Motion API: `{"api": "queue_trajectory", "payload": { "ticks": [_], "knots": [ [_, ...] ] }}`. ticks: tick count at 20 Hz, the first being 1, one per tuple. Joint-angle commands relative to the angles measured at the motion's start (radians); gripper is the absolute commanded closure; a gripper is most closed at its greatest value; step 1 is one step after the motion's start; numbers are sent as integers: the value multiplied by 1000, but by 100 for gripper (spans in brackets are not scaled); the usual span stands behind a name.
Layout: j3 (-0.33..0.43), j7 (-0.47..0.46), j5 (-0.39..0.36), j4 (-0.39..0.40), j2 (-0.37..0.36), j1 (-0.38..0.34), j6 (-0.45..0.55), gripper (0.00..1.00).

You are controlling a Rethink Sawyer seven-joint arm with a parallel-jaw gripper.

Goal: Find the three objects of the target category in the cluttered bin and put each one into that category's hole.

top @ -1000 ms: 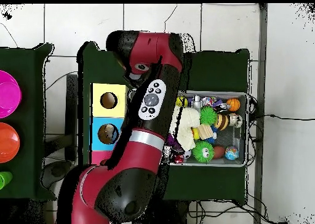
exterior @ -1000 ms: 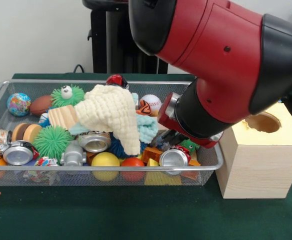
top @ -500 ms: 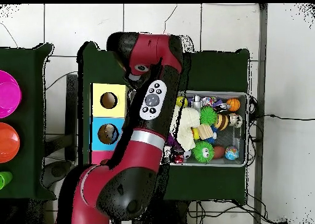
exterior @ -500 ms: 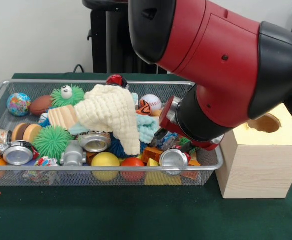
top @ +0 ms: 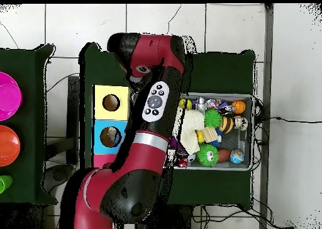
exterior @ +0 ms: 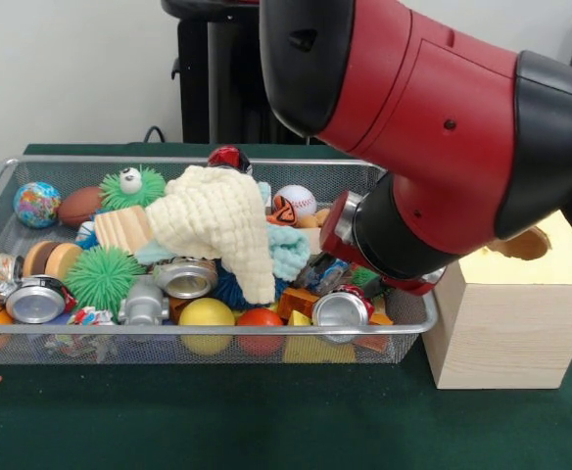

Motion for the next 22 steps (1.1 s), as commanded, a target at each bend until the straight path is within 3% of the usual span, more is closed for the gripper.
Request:
{"api": "queue_trajectory", "payload": {
  "ticks": [1,8,10,15,22],
  "knots": [
    [57,149,2,8,51,-29,152,0],
    [28,140,-35,11,55,-25,224,0],
    [37,135,-49,42,43,-14,208,0],
    [41,155,-28,-17,88,-48,144,0],
    [81,143,-39,41,69,-34,49,0]
  ]
}}
